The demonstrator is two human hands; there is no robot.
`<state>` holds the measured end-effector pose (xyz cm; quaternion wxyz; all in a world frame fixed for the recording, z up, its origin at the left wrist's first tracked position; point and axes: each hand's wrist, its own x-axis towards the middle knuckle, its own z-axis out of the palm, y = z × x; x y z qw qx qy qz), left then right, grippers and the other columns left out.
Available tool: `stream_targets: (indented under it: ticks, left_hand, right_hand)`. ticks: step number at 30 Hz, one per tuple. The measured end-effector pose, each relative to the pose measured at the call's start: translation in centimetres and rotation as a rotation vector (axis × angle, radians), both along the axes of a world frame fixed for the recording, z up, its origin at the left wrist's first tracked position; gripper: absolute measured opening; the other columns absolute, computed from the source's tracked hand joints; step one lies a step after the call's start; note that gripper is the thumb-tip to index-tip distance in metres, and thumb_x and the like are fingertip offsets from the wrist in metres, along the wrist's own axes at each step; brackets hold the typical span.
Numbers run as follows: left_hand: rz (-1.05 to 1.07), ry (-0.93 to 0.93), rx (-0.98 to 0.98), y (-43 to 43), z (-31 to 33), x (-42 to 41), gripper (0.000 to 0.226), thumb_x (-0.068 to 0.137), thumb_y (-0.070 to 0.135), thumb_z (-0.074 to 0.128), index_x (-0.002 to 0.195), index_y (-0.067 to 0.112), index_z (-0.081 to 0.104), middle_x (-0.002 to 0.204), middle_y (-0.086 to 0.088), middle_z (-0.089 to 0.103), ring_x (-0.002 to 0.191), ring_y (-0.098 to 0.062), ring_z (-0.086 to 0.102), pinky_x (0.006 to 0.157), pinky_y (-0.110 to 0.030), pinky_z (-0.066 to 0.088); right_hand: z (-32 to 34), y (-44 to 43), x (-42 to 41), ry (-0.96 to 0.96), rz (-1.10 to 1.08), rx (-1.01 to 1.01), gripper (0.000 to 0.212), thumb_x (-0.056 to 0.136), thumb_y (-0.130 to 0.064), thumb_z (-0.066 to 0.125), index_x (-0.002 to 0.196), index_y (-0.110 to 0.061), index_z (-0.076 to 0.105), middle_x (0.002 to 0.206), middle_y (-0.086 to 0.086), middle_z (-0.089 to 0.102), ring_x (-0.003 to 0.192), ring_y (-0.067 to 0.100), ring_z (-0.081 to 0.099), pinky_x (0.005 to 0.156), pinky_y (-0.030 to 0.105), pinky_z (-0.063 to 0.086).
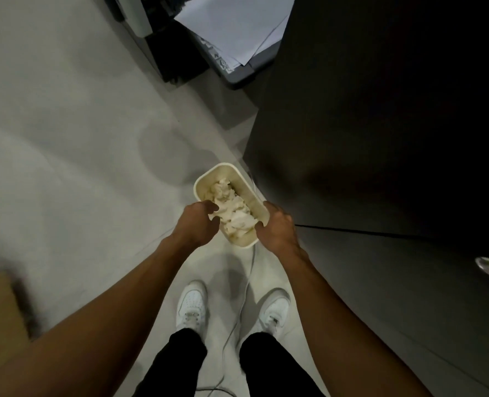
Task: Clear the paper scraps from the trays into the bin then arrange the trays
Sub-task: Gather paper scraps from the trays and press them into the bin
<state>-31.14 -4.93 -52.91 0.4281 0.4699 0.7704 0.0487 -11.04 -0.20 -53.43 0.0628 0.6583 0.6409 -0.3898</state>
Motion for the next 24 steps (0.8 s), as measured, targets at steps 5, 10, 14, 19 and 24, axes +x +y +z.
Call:
stream_targets:
  ticks: [5,10,14,19,24]
  left_hand:
    - [0.0,-0.001,0.045,-0.3,7.6,-0.1,0.031,0.094,0.021,0.066,0.124,0.013,0.069,0.118,-0.002,0.073,0.108,-0.023,0.067,0.091,-0.021,0.041]
    - [0.044,-0.062,0.146,-0.6,18.0,1.0,0.028,0.094,0.019,0.066,0.121,0.013,0.071,0.118,-0.003,0.074,0.104,-0.02,0.069,0.091,-0.022,0.046]
    - [0.103,-0.152,0.233,-1.2,26.1,1.9,0.028,0.094,0.014,0.069,0.121,0.013,0.069,0.116,-0.005,0.072,0.102,-0.023,0.068,0.092,-0.034,0.057]
    - [0.111,-0.235,0.293,-0.4,35.0,3.8,0.028,0.095,0.015,0.067,0.122,0.02,0.063,0.109,0.002,0.069,0.1,-0.018,0.066,0.089,-0.031,0.055]
    - [0.014,-0.297,0.44,1.3,43.1,7.3,0.026,0.094,0.015,0.067,0.119,0.021,0.066,0.103,0.005,0.069,0.092,-0.007,0.064,0.087,-0.022,0.051]
  right_hand:
    - [7.5,-0.9,-1.1,0.06,-0.024,0.026,0.055,0.088,-0.031,0.07,0.139,-0.021,0.055,0.131,0.006,0.065,0.121,0.03,0.062,0.098,0.047,0.058]
    - [18.9,-1.8,-1.7,0.173,-0.111,0.079,0.057,0.093,-0.024,0.072,0.147,-0.022,0.053,0.143,0.004,0.058,0.131,0.026,0.056,0.105,0.044,0.054]
    - [27.2,-2.4,-1.0,0.249,-0.181,0.179,0.052,0.095,-0.019,0.069,0.145,-0.022,0.056,0.141,0.0,0.06,0.131,0.021,0.055,0.107,0.032,0.047]
    - [36.9,-3.4,0.6,0.329,-0.273,0.29,0.049,0.095,-0.024,0.066,0.143,-0.026,0.058,0.137,-0.006,0.062,0.129,0.013,0.054,0.11,0.032,0.046]
    - [45.6,-3.7,3.6,0.366,-0.335,0.483,0.048,0.092,-0.022,0.071,0.139,-0.022,0.062,0.128,-0.005,0.066,0.115,0.007,0.061,0.102,0.03,0.052]
